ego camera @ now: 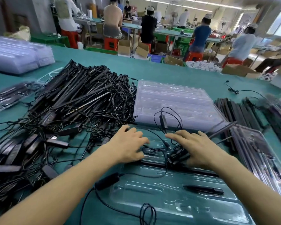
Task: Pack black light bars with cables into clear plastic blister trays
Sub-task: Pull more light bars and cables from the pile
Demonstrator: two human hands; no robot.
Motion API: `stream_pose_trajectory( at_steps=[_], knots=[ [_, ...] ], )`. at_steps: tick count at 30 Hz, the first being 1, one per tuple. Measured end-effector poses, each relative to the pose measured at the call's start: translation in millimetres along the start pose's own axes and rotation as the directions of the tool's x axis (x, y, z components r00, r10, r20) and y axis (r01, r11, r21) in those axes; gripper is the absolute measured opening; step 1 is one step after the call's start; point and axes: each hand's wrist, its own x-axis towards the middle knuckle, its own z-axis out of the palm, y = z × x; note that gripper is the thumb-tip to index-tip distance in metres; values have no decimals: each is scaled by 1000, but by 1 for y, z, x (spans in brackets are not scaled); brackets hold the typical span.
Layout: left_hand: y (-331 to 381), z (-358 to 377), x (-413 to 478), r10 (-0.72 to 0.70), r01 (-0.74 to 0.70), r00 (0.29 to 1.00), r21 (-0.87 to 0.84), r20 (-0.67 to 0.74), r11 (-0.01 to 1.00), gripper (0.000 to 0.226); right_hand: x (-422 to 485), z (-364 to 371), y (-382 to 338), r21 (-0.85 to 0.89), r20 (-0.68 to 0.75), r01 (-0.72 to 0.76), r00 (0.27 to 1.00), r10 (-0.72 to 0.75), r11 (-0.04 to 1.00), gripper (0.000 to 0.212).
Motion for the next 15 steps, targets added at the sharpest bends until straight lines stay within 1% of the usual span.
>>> stream_pose_trajectory(
  at_steps=[1, 2, 4, 5, 6, 7, 8, 9, 11, 13, 15],
  knots=[
    [-1, 5, -1, 4, -3, 999, 37, -34, 999, 43, 1, 2, 1, -4, -21, 19, 1000, -19, 1000, 103],
    [-3, 9, -2, 11, -8, 997, 49, -74, 999, 44, 2, 4, 2, 0, -34, 38, 999, -38, 999, 99],
    [-9, 13, -9, 25, -25, 980, 3, -199, 1000, 51, 2, 8, 4, 45, -40, 66, 997, -64, 997, 89],
    [-12, 15, -14, 30, -39, 951, -25, -307, 999, 50, 0, 11, 5, 85, -33, 73, 997, -70, 994, 85],
    [-18, 17, -19, 14, -34, 902, -38, -432, 999, 46, -1, 13, 6, 128, -17, 69, 998, -68, 989, 81],
    [-26, 18, -24, -29, 12, 845, -36, -534, 999, 42, -3, 14, 8, 173, -2, 63, 998, -64, 983, 78],
    [-36, 17, -31, -97, 101, 800, -26, -593, 995, 40, -4, 14, 9, 218, 2, 60, 998, -61, 974, 74],
    [-50, 17, -38, -174, 213, 770, -10, -613, 977, 40, -6, 15, 11, 251, -12, 61, 998, -60, 966, 69],
    [-85, 17, -54, -340, 432, 748, 29, -570, 902, 41, -10, 13, 13, 279, -42, 74, 997, -65, 957, 60],
    [-121, 22, -73, -521, 610, 722, 65, -455, 790, 39, -14, 9, 15, 304, -73, 75, 996, -56, 950, 58],
    [-149, 26, -90, -673, 726, 668, 80, -319, 683, 36, -17, 4, 17, 319, -118, 65, 993, -28, 946, 63]
  ],
)
